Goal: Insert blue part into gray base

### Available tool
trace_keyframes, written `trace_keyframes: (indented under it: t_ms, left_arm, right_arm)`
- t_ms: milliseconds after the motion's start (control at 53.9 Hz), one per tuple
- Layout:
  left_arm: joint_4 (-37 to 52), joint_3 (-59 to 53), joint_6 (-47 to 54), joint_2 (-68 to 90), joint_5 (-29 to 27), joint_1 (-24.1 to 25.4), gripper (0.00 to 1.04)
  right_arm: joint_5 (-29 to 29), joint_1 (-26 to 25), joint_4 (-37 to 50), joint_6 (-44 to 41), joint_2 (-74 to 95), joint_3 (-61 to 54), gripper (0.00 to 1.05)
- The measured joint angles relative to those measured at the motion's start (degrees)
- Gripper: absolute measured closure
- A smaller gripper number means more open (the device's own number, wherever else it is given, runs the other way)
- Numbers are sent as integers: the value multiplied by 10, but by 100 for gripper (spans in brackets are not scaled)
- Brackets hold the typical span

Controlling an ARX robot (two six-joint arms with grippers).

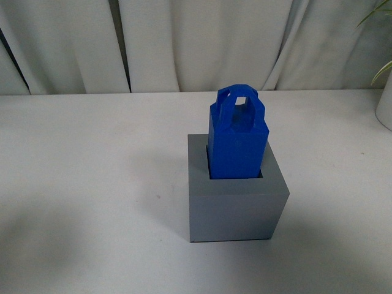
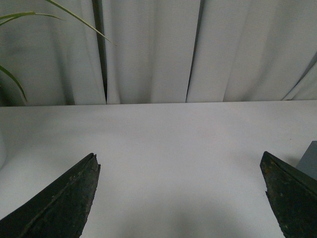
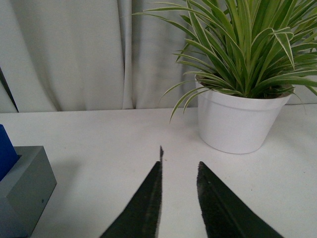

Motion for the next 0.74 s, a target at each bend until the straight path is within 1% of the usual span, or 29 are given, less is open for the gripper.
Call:
trace_keyframes:
  t_ms: [37, 74, 130, 167, 315, 334, 408, 742]
  left_arm:
    - [0, 0, 0, 0, 0, 0, 6]
    - [0, 0, 0, 0, 0, 0, 6]
    - [0, 0, 0, 0, 0, 0, 6]
    - [0, 0, 0, 0, 0, 0, 6]
    - [0, 0, 0, 0, 0, 0, 6]
    - [0, 0, 0, 0, 0, 0, 6]
    - [0, 0, 0, 0, 0, 0, 6]
    - [0, 0, 0, 0, 0, 0, 6]
  right_arm:
    - [0, 0, 0, 0, 0, 0, 73]
    - [0, 0, 0, 0, 0, 0, 67]
    - [0, 0, 0, 0, 0, 0, 53]
    - [0, 0, 0, 0, 0, 0, 46]
    - [0, 0, 0, 0, 0, 0, 8]
    - [0, 0, 0, 0, 0, 0, 6]
    - [0, 0, 0, 1, 0, 0, 8]
    - [0, 0, 0, 1, 0, 0, 7]
